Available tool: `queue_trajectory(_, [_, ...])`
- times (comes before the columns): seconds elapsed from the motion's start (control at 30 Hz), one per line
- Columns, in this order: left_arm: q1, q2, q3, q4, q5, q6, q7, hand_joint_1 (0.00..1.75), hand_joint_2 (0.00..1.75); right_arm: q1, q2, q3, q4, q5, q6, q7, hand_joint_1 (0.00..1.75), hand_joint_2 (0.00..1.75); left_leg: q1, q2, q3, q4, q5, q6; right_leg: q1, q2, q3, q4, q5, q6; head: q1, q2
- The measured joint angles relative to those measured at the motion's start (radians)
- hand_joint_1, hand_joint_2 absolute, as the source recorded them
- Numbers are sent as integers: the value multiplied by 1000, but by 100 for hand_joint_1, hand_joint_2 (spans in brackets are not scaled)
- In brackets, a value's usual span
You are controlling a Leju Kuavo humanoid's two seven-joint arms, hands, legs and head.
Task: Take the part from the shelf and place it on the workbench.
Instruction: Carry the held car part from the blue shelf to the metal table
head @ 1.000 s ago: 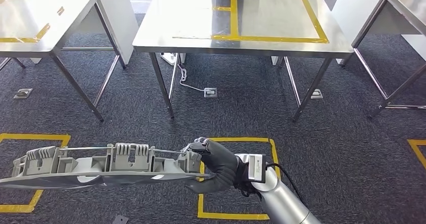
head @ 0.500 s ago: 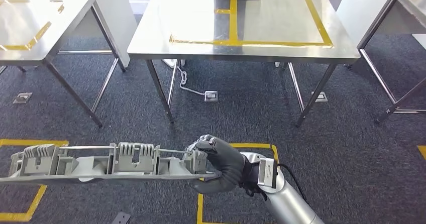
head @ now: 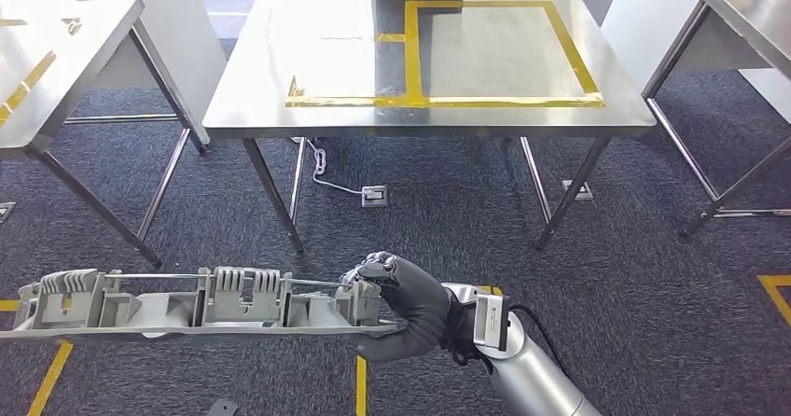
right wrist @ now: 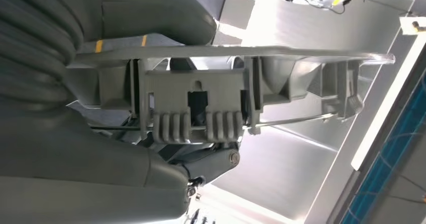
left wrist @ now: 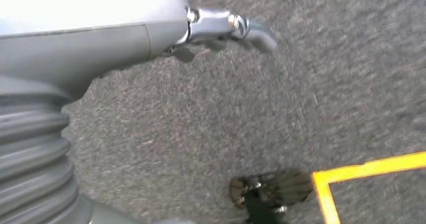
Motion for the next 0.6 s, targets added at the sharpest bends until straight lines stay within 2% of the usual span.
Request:
queue_trajectory(0.03, [-3,-1,0,0,-2,0,0,0,175,0,-1,0,-3,0,-1,0,175,175,3,-1,8,-3,-5,6,0,-4,-18,36,9,6,2,0])
queue_trajectory(0.1, [-5,-1,0,0,-7,-1,0,0,175,2,-4,0,-8,0,-2,-1,175,175,5,-1,25,-8,-19,13,-5,-11,-94,145,3,20,7,0])
queue_trajectory(0.17, [-6,-1,0,0,-9,-2,2,0,175,6,-7,0,-10,-1,-3,-1,175,175,6,-1,43,-8,-39,16,-12,-15,-185,247,-49,31,11,0])
queue_trajectory(0.2, [-6,-1,0,0,-9,-3,3,0,175,9,-9,0,-10,0,-2,-1,175,175,6,-1,55,-8,-49,16,-15,-17,-217,267,-76,34,12,0])
queue_trajectory(0.23, [-5,-2,-1,0,-10,-4,4,0,175,11,-11,0,-10,0,-2,0,175,175,6,-2,68,-8,-61,14,-17,-18,-235,260,-86,35,14,0])
queue_trajectory(0.27, [-5,-2,0,0,-10,-4,4,0,175,13,-13,0,-10,0,-1,0,175,175,6,-3,85,-8,-73,13,-18,-19,-239,226,-71,33,15,0])
queue_trajectory(0.3, [-5,-3,0,0,-10,-5,4,0,175,13,-14,0,-10,0,-1,0,175,175,6,-3,101,-9,-86,10,-18,-21,-233,170,-27,29,17,0])
queue_trajectory(0.37, [-6,-4,0,0,-8,-5,4,0,175,14,-16,0,-10,4,-4,-1,175,175,4,-3,128,-8,-112,3,-14,-25,-215,45,94,18,20,0])
queue_trajectory(0.4, [-6,-5,0,0,-7,-5,4,0,175,14,-16,0,-10,8,-8,-1,175,175,2,-3,136,-10,-124,-3,-11,-26,-209,6,135,12,21,0])
queue_trajectory(0.43, [-6,-5,0,0,-5,-5,4,0,175,14,-17,1,-12,13,-13,-1,175,175,1,-3,144,-7,-131,-9,-9,-26,-205,-13,154,6,21,0])
queue_trajectory(0.5, [-6,-4,0,0,-3,-5,2,0,175,13,-17,2,-16,25,-27,0,175,175,1,-3,158,-1,-136,-21,-10,-25,-185,-20,148,-9,20,0])
queue_trajectory(0.53, [-6,-4,0,0,-3,-5,1,0,175,13,-18,2,-17,30,-35,0,175,175,1,-3,157,21,-134,-25,-12,-26,-172,-23,143,-17,19,0])
queue_trajectory(0.57, [-6,-4,0,0,-2,-5,0,0,175,12,-18,3,-18,35,-44,0,175,175,2,-3,141,56,-137,-28,-12,-28,-158,-24,137,-24,16,0])
queue_trajectory(0.6, [-6,-4,1,0,-2,-5,0,0,175,12,-18,4,-19,38,-52,0,175,175,3,-3,112,108,-147,-30,-12,-31,-145,-25,129,-28,13,0])
